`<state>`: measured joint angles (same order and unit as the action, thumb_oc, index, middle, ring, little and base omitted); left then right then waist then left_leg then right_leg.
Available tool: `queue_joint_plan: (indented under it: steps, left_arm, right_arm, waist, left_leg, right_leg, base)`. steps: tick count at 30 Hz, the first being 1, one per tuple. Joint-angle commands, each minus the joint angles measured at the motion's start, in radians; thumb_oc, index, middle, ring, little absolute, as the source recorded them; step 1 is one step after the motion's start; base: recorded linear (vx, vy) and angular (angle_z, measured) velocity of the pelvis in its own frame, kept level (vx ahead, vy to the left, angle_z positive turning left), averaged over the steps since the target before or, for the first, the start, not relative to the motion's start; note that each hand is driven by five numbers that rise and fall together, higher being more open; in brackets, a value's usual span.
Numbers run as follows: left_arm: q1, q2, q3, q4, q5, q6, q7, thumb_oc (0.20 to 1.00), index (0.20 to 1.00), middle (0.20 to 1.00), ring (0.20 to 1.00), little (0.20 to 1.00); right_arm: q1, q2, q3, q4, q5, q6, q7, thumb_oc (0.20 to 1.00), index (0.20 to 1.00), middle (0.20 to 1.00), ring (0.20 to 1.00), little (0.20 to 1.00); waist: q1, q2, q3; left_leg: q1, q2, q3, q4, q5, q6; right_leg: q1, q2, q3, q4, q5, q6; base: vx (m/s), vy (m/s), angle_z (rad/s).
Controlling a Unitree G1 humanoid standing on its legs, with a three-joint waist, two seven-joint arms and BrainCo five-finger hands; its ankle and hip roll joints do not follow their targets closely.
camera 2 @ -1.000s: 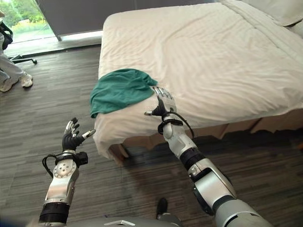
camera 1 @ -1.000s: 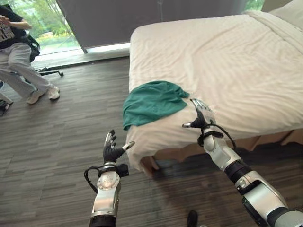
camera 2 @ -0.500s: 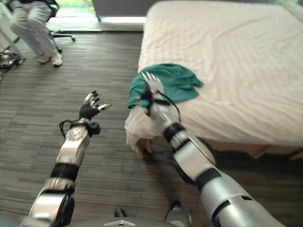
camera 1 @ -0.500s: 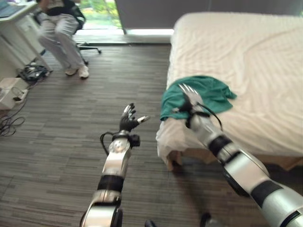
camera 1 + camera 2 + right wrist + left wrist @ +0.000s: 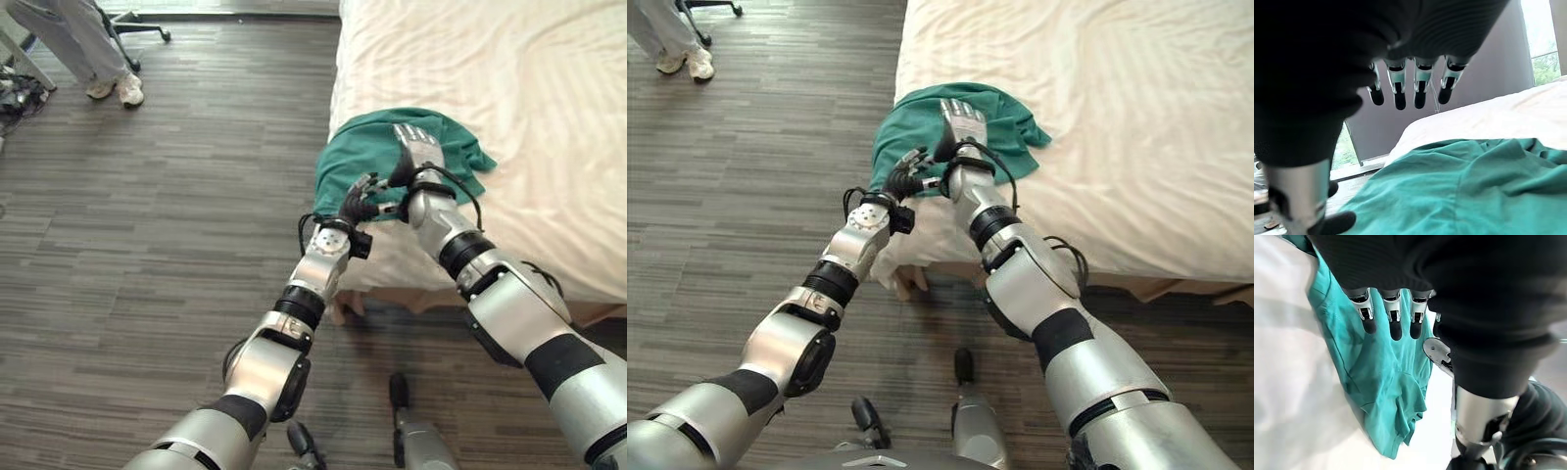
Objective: Pick up bed clothes into laundry basket.
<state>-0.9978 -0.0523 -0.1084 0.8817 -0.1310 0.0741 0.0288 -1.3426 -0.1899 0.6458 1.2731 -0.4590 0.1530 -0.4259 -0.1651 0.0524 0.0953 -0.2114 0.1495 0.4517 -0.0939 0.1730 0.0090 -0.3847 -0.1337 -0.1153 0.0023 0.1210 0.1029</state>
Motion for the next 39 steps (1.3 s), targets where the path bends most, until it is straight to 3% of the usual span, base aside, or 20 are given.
queue_joint_plan:
  steps: [1,6,10,18,24,25,26,33,39]
  left_arm:
    - [-0.182,-0.018,0.024,0.056,-0.111,-0.064,-0.036,1.000,1.000,1.000,1.000,1.000]
    - [-0.196,-0.122,0.083,0.216,-0.249,-0.031,-0.070,1.000,1.000,1.000,1.000,1.000]
    - [-0.086,-0.119,0.089,0.217,-0.236,-0.027,-0.023,1.000,1.000,1.000,1.000,1.000]
    - [0.088,-0.172,0.138,0.343,-0.434,0.072,-0.010,1.000,1.000,1.000,1.000,1.000]
    - [0.135,-0.182,0.128,0.417,-0.437,0.088,0.012,1.000,1.000,1.000,1.000,1.000]
    - [0.131,-0.181,0.131,0.422,-0.440,0.089,0.018,1.000,1.000,1.000,1.000,1.000]
    - [0.126,-0.181,0.131,0.422,-0.443,0.088,0.019,1.000,1.000,1.000,1.000,1.000]
    - [0.000,-0.162,0.146,0.405,-0.453,0.087,0.039,1.000,1.000,1.000,1.000,1.000]
    - [-0.059,-0.102,0.163,0.443,-0.412,0.054,0.078,1.000,1.000,1.000,1.000,1.000]
  right_arm:
    - [-0.238,0.064,0.075,0.154,0.012,-0.007,0.003,1.000,1.000,1.000,1.000,1.000]
    - [-0.264,0.062,0.090,0.153,0.015,-0.012,0.018,1.000,1.000,1.000,1.000,1.000]
    - [-0.280,0.058,0.098,0.160,0.016,-0.003,0.004,1.000,1.000,1.000,1.000,1.000]
    - [-0.309,0.008,0.092,0.236,0.065,-0.022,-0.037,1.000,1.000,1.000,1.000,1.000]
    - [-0.325,0.009,0.081,0.253,0.104,-0.030,-0.018,1.000,1.000,1.000,1.000,1.000]
    - [-0.326,0.013,0.076,0.258,0.113,-0.029,-0.008,0.520,0.520,0.520,0.520,0.520]
    - [-0.322,0.016,0.071,0.262,0.122,-0.027,0.004,0.200,0.200,0.200,0.200,0.200]
    - [-0.300,0.048,0.041,0.254,0.133,-0.012,0.048,0.200,0.200,0.200,0.200,0.200]
    - [-0.281,0.019,0.030,0.179,0.141,-0.016,0.062,0.200,0.200,0.200,0.200,0.200]
  waist:
    - [-0.022,-0.047,0.029]
    - [-0.047,-0.017,0.057]
    - [-0.035,-0.009,0.072]
    - [-0.018,0.029,0.117]
    - [-0.014,0.050,0.124]
    - [-0.013,0.052,0.127]
    - [-0.012,0.054,0.128]
    - [-0.025,0.057,0.109]
    - [-0.043,0.045,0.099]
  left_leg:
    - [0.117,0.016,0.020,0.007,-0.119,-0.125]
    - [0.104,0.030,0.034,0.007,-0.116,-0.145]
    - [0.081,0.035,0.028,0.007,-0.102,-0.156]
    - [0.038,0.048,0.000,0.007,-0.073,-0.189]
    - [0.009,0.044,-0.002,0.007,-0.070,-0.190]
    - [0.005,0.043,-0.002,0.007,-0.070,-0.190]
    - [-0.001,0.041,-0.003,0.007,-0.070,-0.190]
    - [-0.004,0.036,0.004,0.007,-0.077,-0.190]
    - [0.043,0.040,0.015,0.007,-0.090,-0.188]
  right_leg:
    - [0.018,-0.026,0.039,-0.090,0.069,-0.008]
    - [-0.003,-0.017,0.042,-0.090,0.070,-0.018]
    - [-0.020,-0.015,0.040,-0.090,0.078,-0.030]
    - [-0.033,-0.013,-0.002,-0.081,0.067,-0.050]
    - [-0.101,-0.015,0.006,-0.014,0.050,-0.061]
    - [-0.111,-0.015,0.005,-0.001,0.047,-0.064]
    - [-0.126,-0.014,0.009,0.015,0.043,-0.066]
    - [-0.150,-0.014,0.014,0.046,0.031,-0.071]
    - [-0.095,-0.007,0.017,0.012,0.038,-0.065]
  base:
    - [0.01,-0.092,0.05]
    - [0.03,-0.079,-0.09]
    - [0.01,-0.091,-0.01]
    - [0.03,-0.106,0.15]
    - [-0.01,-0.024,0.06]
    - [-0.04,-0.004,0.02]
    - [-0.03,-0.004,0.04]
    - [-0.01,0.014,0.10]
    - [0.01,0.021,-0.06]
